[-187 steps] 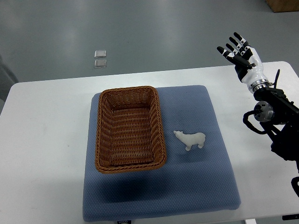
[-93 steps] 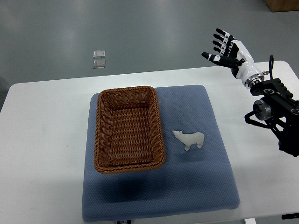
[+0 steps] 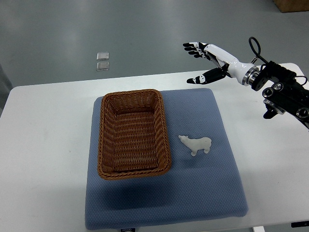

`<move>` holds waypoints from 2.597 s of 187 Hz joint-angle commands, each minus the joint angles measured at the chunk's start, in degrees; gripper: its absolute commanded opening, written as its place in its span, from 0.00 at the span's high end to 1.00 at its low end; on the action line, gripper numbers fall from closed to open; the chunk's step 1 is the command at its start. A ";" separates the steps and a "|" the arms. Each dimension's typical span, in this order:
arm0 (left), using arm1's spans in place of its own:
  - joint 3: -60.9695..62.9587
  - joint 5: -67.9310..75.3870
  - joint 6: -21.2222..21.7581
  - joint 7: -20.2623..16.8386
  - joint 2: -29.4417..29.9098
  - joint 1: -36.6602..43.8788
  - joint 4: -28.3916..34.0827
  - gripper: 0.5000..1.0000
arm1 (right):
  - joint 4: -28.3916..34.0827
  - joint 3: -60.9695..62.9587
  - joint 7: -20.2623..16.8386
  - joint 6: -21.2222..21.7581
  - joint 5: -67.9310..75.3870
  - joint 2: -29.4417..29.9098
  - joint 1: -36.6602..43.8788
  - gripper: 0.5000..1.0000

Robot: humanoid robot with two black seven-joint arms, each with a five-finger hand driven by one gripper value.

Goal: Place white bear in brown basket with right hand
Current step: 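Swing the right hand down toward the white polar bear figurine, then close the right hand fingers around the white polar bear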

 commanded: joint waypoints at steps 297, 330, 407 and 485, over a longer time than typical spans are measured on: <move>-0.18 0.02 0.01 0.00 0.00 -0.09 0.02 0.00 | 20.80 -16.00 -2.86 11.75 -13.71 -13.50 -0.26 0.17; -0.18 0.02 0.01 0.00 0.00 -0.09 -0.06 0.00 | 20.80 -16.00 -2.95 9.55 -14.94 -12.80 -0.96 0.18; -0.09 -0.07 0.01 0.00 0.00 -0.09 -0.06 0.00 | 20.45 -16.00 -2.86 6.74 -16.96 -11.39 -2.98 0.27; -0.18 0.02 0.01 0.00 0.00 -0.09 -0.06 0.00 | 20.10 -16.00 -2.78 6.39 -17.93 -10.78 -3.42 0.41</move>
